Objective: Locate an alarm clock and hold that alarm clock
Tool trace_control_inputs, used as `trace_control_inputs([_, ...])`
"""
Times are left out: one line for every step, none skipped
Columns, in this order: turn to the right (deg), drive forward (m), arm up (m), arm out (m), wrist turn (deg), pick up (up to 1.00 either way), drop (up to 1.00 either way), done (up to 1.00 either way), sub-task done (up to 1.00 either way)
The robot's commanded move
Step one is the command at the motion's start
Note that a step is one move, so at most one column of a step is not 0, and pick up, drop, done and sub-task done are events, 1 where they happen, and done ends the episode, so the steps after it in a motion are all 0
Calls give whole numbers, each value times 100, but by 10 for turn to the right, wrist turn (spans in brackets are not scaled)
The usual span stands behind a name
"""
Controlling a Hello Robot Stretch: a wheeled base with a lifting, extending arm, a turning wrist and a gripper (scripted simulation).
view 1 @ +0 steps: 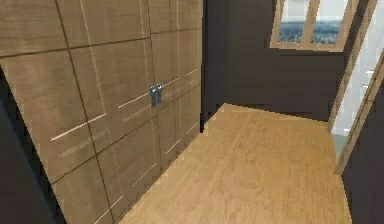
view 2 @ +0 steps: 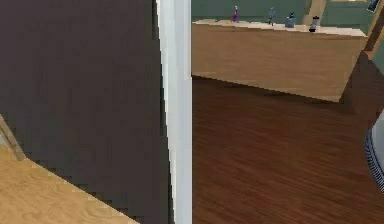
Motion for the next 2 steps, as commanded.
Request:
trace_control_inputs([240, 0, 0, 0, 0, 0, 0, 0, 0])
trace_control_inputs([0, 100, 0, 0, 0, 0, 0, 0, 0])
